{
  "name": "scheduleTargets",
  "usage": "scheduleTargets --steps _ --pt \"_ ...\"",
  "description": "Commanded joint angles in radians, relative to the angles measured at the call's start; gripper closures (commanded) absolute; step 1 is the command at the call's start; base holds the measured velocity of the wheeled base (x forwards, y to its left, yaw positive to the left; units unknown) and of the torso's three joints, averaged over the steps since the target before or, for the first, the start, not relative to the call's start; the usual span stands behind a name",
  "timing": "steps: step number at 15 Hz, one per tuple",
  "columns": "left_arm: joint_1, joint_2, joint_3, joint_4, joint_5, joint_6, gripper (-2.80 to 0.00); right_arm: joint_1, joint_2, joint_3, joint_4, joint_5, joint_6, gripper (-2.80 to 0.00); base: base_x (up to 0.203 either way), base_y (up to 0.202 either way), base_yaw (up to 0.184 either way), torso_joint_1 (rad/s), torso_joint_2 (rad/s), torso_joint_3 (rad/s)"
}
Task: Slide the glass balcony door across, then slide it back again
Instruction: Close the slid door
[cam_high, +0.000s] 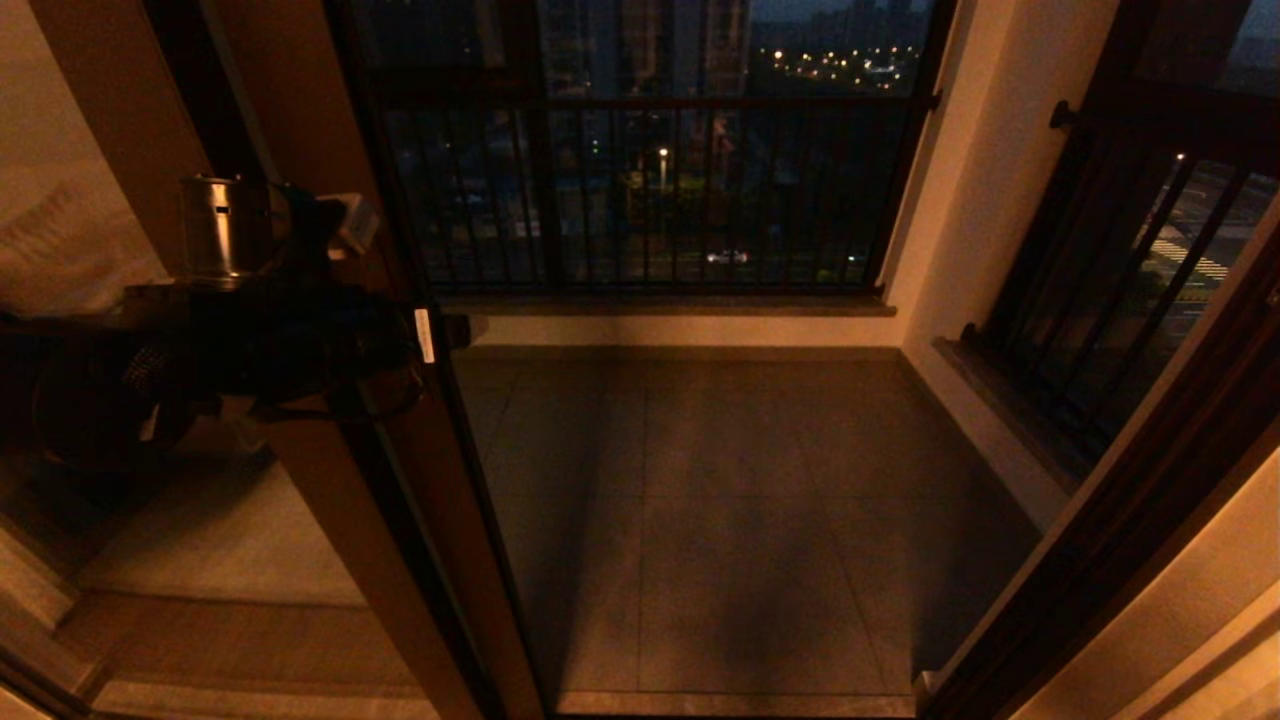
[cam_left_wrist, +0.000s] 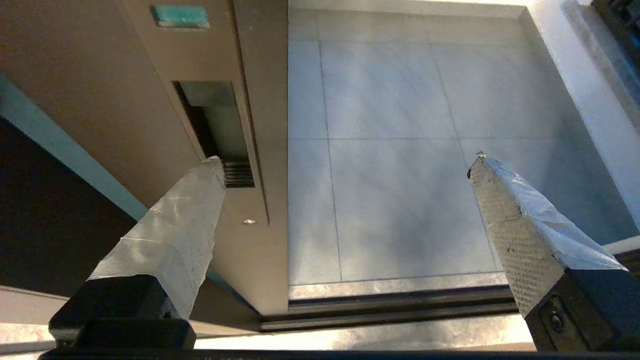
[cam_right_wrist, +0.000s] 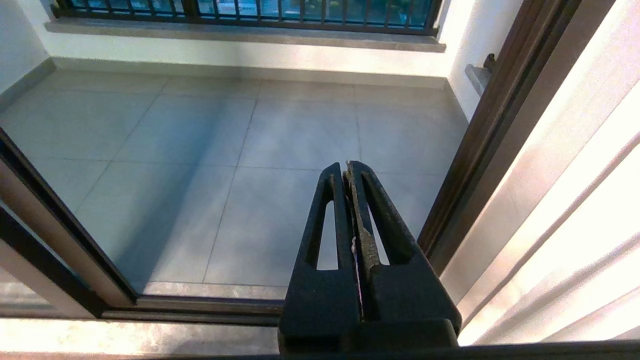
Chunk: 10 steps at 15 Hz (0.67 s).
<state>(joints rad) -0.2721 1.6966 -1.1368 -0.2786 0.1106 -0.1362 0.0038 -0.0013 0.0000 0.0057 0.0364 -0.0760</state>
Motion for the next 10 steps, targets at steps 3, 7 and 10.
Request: scheduleTargets --steps 3,7,10 --pt "-0.001 0.015 -0.008 -0.002 0.000 -0.002 -2.80 0.001 0.000 0.003 0.000 0.000 -0.001 0.00 0.000 0.000 0.000 0.000 0.00 0.000" --pt "-0.001 0.028 -0.032 -0.002 0.001 -0.002 -2.80 0.000 0.000 0.003 0.000 0.000 -0.001 0.00 0.000 0.000 0.000 0.000 0.00 0.000" --pt "-0.001 0.033 -0.036 -0.002 0.000 -0.002 -2.80 0.001 0.000 0.003 0.000 0.000 -0.001 0.00 0.000 0.000 0.000 0.000 0.00 0.000"
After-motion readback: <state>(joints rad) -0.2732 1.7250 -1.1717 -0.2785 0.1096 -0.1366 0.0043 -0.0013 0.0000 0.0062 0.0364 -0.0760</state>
